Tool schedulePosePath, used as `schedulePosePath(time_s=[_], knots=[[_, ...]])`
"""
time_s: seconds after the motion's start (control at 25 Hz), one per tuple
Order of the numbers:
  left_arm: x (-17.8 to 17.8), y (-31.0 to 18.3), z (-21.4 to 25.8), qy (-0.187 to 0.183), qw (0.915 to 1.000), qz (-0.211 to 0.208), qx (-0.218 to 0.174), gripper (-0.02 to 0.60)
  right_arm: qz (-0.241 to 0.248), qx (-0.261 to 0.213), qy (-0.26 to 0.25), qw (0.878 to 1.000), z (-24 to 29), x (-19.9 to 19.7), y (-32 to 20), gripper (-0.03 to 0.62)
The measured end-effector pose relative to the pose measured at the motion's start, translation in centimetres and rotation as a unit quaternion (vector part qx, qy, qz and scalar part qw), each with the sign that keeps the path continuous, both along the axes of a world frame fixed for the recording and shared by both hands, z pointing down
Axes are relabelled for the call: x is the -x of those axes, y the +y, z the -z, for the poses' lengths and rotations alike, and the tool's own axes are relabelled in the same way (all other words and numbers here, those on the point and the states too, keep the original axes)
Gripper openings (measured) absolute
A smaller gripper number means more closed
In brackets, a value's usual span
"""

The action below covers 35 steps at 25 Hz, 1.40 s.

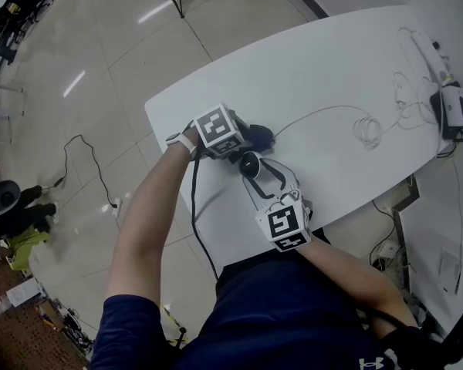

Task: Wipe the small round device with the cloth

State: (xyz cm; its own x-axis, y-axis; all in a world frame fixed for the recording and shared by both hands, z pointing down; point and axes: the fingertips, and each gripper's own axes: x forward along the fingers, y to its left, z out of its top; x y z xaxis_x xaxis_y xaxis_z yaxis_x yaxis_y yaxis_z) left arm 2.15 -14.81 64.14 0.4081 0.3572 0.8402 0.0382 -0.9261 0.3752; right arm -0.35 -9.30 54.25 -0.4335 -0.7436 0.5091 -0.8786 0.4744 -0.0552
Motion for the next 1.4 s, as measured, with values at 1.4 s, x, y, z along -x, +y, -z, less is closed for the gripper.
schedulePosePath(time_s=[1.4], knots=[[-1.5, 0.3, 7.0, 0.055, 0.9943, -0.036, -0.085, 0.106, 0.009, 0.005, 0.006, 1.0, -0.1, 0.3, 0.1, 0.202]])
